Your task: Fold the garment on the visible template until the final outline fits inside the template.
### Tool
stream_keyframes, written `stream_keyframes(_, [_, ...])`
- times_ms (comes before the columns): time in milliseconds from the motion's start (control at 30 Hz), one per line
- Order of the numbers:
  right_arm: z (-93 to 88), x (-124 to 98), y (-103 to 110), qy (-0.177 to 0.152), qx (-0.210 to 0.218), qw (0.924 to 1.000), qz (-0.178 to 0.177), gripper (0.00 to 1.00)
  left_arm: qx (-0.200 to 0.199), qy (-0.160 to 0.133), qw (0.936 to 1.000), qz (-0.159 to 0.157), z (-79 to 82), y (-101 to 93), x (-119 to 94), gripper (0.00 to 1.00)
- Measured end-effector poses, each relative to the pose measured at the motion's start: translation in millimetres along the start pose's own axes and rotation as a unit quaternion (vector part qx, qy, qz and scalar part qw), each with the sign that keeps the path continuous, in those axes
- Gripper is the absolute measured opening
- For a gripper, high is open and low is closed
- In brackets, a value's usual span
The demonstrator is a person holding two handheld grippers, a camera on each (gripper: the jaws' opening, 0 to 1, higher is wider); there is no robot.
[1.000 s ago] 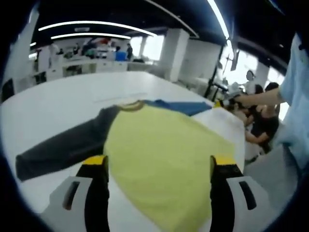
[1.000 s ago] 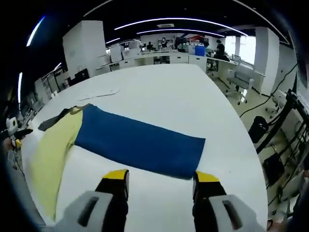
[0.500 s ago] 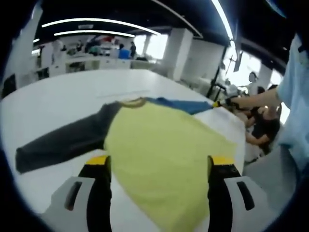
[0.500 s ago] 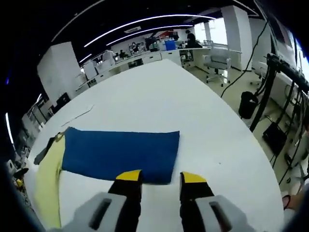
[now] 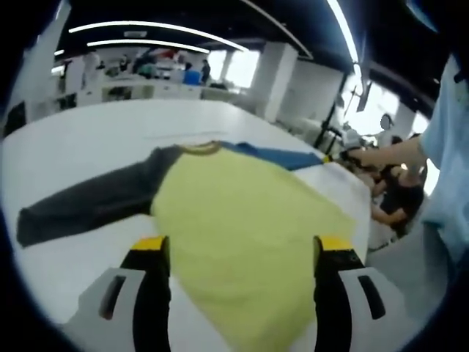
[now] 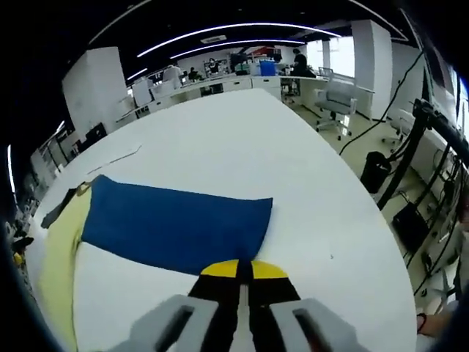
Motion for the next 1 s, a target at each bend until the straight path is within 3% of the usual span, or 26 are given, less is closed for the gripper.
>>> stream_keyframes(400, [18.1,0.3,-2.2,-0.022,-0.02,0.9995,-0.009,0.0,-0.004,-0.001,1.0,0.004,-1.3,-0.7,-2.4,0.74])
stream_keyframes(767, [65.6,-2.9,4.1,-0.056,-0.062,0.9964,-0.014,0.0,-0.012,-0.007,0.9998,0.012,-4.3,-1.8,-7.8,0.73])
stream_keyframes(1000, [89.5,-21.3,44.8,-0.088,-0.11,0.9894,0.034,0.0,-0.019,-0.021,0.9995,0.01,-7.3,-4.9,-8.2,0.73])
Point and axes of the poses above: the point that each gripper's makers call its tool centre point, and the gripper's own axes: x roughly forward along the fingers, y roughly to its left, z roughly out of its top, the point moved 10 cm from there along -x, roughly backward along the fingers, and after that the axes turned 4 degrees about x, right-handed, at the moved point
